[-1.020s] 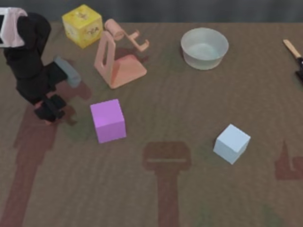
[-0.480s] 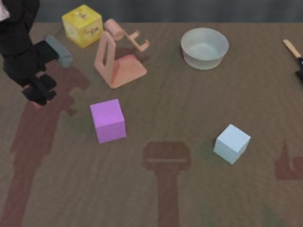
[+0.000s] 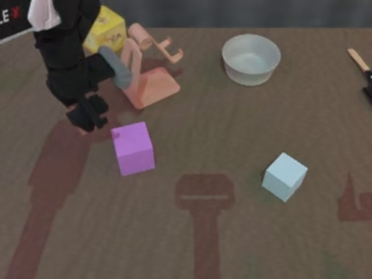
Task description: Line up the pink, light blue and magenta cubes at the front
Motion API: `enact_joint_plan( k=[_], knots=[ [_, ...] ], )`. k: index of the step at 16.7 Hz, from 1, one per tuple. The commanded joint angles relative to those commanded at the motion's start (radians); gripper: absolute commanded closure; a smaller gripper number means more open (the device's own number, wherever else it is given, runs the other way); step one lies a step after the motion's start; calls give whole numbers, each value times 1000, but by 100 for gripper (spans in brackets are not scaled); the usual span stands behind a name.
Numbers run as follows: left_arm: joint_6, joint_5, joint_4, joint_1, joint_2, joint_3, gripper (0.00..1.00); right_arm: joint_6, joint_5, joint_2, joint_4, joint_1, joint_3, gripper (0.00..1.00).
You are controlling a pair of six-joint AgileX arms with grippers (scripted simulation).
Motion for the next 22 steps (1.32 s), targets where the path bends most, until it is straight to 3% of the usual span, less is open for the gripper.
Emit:
enact_joint_plan(
  k=[8,11,14,22],
  knots=[
    [-145,0,-52,-568,13,53,100,0,0,0,0,0,0,0],
    [-191,-3,-59,-721,3,65,100,0,0,0,0,0,0,0],
    [-213,-6,-59,-779,-6,69,100,0,0,0,0,0,0,0],
    [-215,-6,13,-774,21,18,100,0,0,0,0,0,0,0]
  ],
)
